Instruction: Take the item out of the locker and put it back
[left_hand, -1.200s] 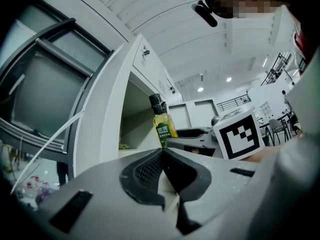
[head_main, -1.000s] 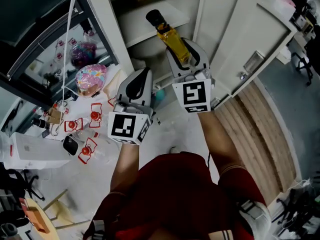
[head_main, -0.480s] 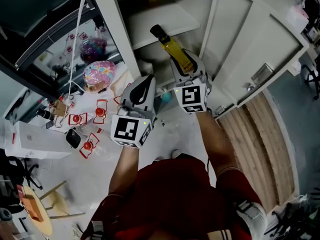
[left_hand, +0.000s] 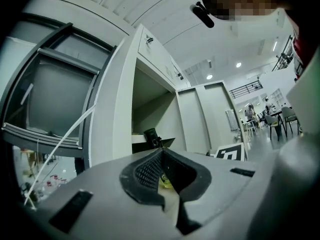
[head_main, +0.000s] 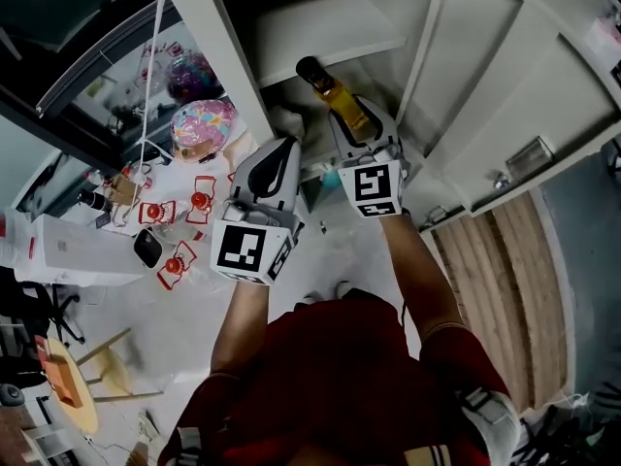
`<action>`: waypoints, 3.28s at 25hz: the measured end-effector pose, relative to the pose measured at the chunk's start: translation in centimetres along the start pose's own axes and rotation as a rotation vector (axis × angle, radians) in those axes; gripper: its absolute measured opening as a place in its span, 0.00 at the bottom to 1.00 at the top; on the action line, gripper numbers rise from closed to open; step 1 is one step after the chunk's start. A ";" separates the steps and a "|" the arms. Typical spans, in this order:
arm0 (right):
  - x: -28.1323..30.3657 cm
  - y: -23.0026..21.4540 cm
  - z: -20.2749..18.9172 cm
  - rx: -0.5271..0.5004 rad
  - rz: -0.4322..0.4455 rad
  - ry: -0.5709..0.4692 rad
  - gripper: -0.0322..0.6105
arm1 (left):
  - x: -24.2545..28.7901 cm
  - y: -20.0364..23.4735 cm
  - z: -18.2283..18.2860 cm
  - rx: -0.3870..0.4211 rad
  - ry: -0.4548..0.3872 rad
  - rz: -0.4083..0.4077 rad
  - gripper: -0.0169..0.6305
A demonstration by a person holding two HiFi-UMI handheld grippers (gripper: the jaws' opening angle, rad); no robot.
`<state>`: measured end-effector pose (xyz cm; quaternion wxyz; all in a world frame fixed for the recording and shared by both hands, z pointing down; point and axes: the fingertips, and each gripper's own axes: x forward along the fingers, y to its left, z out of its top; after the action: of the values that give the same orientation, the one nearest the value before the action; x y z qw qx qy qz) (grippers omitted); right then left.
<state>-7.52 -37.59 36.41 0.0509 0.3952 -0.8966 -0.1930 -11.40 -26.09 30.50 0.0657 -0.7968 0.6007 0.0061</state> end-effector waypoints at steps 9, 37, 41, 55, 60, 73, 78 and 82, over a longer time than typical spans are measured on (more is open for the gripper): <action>1.2 1.1 -2.7 0.112 0.057 0.035 0.32 | 0.4 0.5 -0.8 0.010 0.016 0.026 0.04; 1.0 1.5 -3.4 -0.102 0.087 0.108 0.32 | 0.7 -0.1 -0.8 0.008 0.015 0.022 0.04; 1.1 1.3 -3.5 -0.106 0.086 0.112 0.32 | 0.8 0.0 -0.8 0.007 0.013 0.027 0.04; 2.1 1.1 -4.1 -0.145 0.082 0.138 0.32 | 1.1 -0.1 -0.9 0.011 0.019 0.024 0.04; 2.7 1.0 -4.3 -0.149 0.085 0.144 0.32 | 1.3 0.1 -1.1 0.011 0.017 0.025 0.04; 4.3 -0.4 -4.3 0.009 0.064 0.159 0.32 | 1.6 0.5 -1.2 0.015 0.013 0.035 0.04; 4.7 -1.5 -4.4 0.178 0.031 0.159 0.32 | 1.6 0.5 -1.0 0.017 0.017 0.031 0.04; 5.0 -2.2 -5.1 0.271 0.019 0.162 0.32 | 2.0 0.3 -1.2 0.017 0.018 0.030 0.04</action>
<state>-8.19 -44.18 39.96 0.0713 0.4041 -0.9112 -0.0372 -11.23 -28.20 31.50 0.0667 -0.7872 0.6131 -0.0052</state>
